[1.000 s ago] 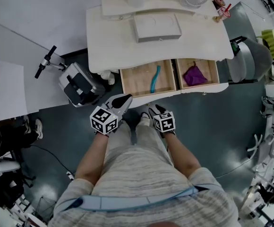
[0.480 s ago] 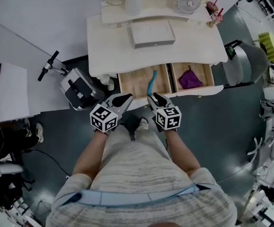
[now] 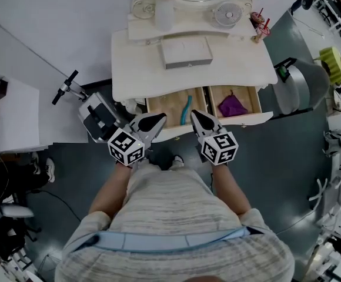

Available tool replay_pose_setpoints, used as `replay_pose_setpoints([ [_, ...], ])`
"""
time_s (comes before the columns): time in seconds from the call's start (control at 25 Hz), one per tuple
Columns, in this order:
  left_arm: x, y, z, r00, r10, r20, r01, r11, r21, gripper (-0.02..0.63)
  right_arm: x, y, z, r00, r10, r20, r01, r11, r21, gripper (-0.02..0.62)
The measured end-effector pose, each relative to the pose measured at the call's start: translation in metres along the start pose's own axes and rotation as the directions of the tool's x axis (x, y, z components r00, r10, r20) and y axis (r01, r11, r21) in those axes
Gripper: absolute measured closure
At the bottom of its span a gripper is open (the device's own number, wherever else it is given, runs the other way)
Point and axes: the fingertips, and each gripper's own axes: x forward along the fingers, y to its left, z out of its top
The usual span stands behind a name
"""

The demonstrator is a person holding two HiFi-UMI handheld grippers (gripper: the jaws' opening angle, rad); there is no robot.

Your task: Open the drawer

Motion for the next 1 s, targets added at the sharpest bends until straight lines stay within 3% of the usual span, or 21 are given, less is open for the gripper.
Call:
replay_pose_setpoints([
  [0.32,0.004,-0.034,0.029,0.998,-0.028,0.049,0.025,0.999,0.048,0.586,-0.031,0.007,0.045,0.994,0.046,0.097,-0.043,0.999,-0.031,0.586],
  [1.0,-0.002,-0.061,0.028,0.995,0.032,0.092,-0.037,0.998,0.05,0.586,-0.055,0.008,0.061,0.988,0.089,0.129,-0.077,0.993,-0.093,0.588],
])
